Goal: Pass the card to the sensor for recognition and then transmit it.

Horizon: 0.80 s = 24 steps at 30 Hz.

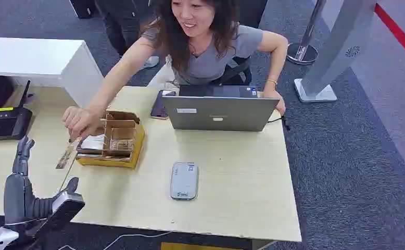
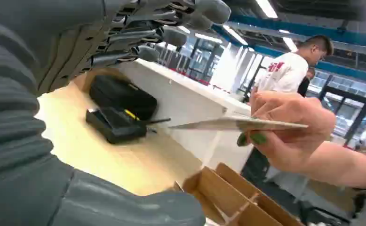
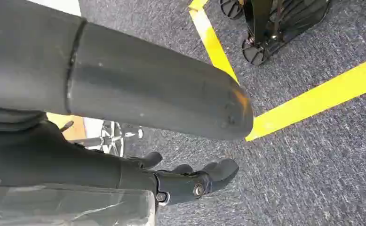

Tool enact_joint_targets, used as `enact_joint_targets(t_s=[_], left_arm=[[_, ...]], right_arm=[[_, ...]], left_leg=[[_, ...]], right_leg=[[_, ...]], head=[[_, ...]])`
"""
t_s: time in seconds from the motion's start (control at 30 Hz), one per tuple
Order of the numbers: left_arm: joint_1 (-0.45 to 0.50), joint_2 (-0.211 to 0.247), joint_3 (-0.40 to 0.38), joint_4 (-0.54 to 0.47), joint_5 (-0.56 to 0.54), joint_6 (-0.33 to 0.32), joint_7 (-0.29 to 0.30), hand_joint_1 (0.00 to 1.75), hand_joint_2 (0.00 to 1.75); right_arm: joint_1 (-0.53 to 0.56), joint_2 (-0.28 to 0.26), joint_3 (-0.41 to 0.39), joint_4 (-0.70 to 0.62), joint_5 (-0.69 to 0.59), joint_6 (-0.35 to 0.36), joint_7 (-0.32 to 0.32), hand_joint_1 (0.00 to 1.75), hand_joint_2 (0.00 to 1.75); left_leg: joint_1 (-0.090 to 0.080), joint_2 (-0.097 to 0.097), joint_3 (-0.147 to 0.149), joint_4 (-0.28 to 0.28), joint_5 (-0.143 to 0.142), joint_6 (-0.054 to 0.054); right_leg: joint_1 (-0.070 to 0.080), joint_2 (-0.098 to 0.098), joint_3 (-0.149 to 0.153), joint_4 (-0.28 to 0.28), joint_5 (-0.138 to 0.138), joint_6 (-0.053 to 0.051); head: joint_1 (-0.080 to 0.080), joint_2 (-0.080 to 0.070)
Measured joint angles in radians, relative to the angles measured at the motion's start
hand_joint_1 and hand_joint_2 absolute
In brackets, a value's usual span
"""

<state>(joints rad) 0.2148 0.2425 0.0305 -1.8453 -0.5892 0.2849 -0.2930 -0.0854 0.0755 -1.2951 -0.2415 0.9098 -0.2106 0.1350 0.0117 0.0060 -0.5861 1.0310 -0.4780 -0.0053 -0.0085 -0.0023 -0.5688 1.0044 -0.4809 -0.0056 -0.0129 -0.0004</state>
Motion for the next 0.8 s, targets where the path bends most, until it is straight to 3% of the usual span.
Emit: enact_joint_targets(t_s=[0.37, 0.4, 0.43, 0.47, 0.5, 0.53, 0.57, 0.6, 0.8], left_arm=[[-0.041, 0.020, -0.002, 0.051, -0.076, 0.014, 0.018, 0.00, 1.75], [-0.043, 0.020, -0.003, 0.055, -0.078, 0.015, 0.018, 0.17, 1.75], [-0.046, 0.020, -0.004, 0.058, -0.079, 0.016, 0.018, 0.73, 1.75], [-0.048, 0.020, -0.006, 0.061, -0.080, 0.016, 0.018, 0.73, 1.75], [-0.050, 0.022, -0.008, 0.064, -0.082, 0.017, 0.018, 1.41, 1.75], [-0.051, 0.023, -0.010, 0.067, -0.082, 0.019, 0.018, 1.64, 1.75], [-0.052, 0.024, -0.010, 0.070, -0.083, 0.019, 0.018, 1.64, 1.75], [-0.054, 0.024, -0.010, 0.073, -0.086, 0.020, 0.018, 1.75, 1.75], [-0.056, 0.025, -0.013, 0.084, -0.094, 0.027, 0.018, 1.75, 1.75]], right_arm=[[0.000, 0.000, 0.003, 0.000, 0.014, 0.004, 0.000, 0.00, 0.00], [0.000, 0.000, 0.003, 0.000, 0.014, 0.007, 0.000, 0.00, 0.00], [0.000, 0.000, 0.005, 0.000, 0.015, 0.007, 0.000, 0.00, 0.00], [0.000, 0.000, 0.007, 0.000, 0.014, 0.007, 0.000, 0.00, 0.00], [0.000, 0.000, 0.009, 0.000, 0.014, 0.008, 0.000, 0.00, 0.00], [0.000, 0.000, 0.010, 0.000, 0.014, 0.010, 0.000, 0.00, 0.00], [0.000, 0.000, 0.011, 0.000, 0.014, 0.010, 0.000, 0.00, 0.00], [0.000, 0.000, 0.013, 0.000, 0.014, 0.010, 0.000, 0.00, 0.00], [0.000, 0.000, 0.016, 0.000, 0.014, 0.010, 0.009, 0.00, 0.00]], left_leg=[[0.000, 0.000, 0.000, 0.000, 0.000, 0.000], [0.000, 0.000, 0.000, 0.000, 0.000, 0.000], [0.000, 0.000, 0.000, 0.000, 0.000, 0.000], [0.000, 0.000, 0.000, 0.000, 0.000, 0.000], [0.000, 0.000, 0.000, 0.000, 0.000, 0.000], [0.000, 0.000, 0.000, 0.000, 0.000, 0.000], [0.000, 0.000, 0.000, 0.000, 0.000, 0.000], [0.000, 0.000, 0.000, 0.000, 0.000, 0.000], [0.000, 0.000, 0.000, 0.000, 0.000, 0.000]], right_leg=[[0.000, 0.000, 0.000, 0.000, 0.000, 0.000], [0.000, 0.000, 0.000, 0.000, 0.000, 0.000], [0.000, 0.000, 0.000, 0.000, 0.000, 0.000], [0.000, 0.000, 0.000, 0.000, 0.000, 0.000], [0.000, 0.000, 0.000, 0.000, 0.000, 0.000], [0.000, 0.000, 0.000, 0.000, 0.000, 0.000], [0.000, 0.000, 0.000, 0.000, 0.000, 0.000], [0.000, 0.000, 0.000, 0.000, 0.000, 0.000], [0.000, 0.000, 0.000, 0.000, 0.000, 0.000]], head=[[0.000, 0.000], [0.000, 0.000], [0.000, 0.000], [0.000, 0.000], [0.000, 0.000], [0.000, 0.000], [0.000, 0.000], [0.000, 0.000], [0.000, 0.000]])
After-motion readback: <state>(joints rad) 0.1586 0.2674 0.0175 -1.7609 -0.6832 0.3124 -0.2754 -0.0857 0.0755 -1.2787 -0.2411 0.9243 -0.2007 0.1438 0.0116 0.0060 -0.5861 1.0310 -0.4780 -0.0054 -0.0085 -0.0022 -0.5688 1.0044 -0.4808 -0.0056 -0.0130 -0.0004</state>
